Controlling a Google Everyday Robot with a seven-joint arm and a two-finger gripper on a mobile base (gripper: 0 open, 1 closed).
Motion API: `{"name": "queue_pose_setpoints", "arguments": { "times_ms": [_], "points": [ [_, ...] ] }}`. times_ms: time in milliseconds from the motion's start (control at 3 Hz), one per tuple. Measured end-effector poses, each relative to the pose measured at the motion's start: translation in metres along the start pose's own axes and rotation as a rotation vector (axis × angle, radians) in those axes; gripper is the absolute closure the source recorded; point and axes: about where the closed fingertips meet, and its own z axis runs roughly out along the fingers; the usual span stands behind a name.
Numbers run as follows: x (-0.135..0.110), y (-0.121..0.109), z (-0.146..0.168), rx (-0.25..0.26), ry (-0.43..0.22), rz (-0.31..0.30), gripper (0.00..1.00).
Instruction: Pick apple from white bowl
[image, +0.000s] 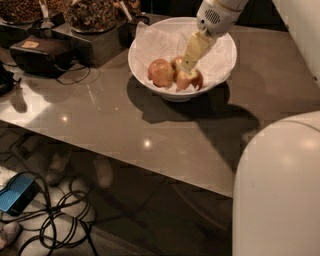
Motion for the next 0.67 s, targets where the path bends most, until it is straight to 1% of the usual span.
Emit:
{"name": "queue_pose_setpoints", "arguments": {
  "times_ms": [333, 667],
  "points": [
    [0.0032, -0.0087, 0.0019, 0.014, 0.011, 0.017, 0.36],
    [0.0050, -0.0133, 0.0113, 0.004, 0.025, 0.030, 0.36]
  ]
}}
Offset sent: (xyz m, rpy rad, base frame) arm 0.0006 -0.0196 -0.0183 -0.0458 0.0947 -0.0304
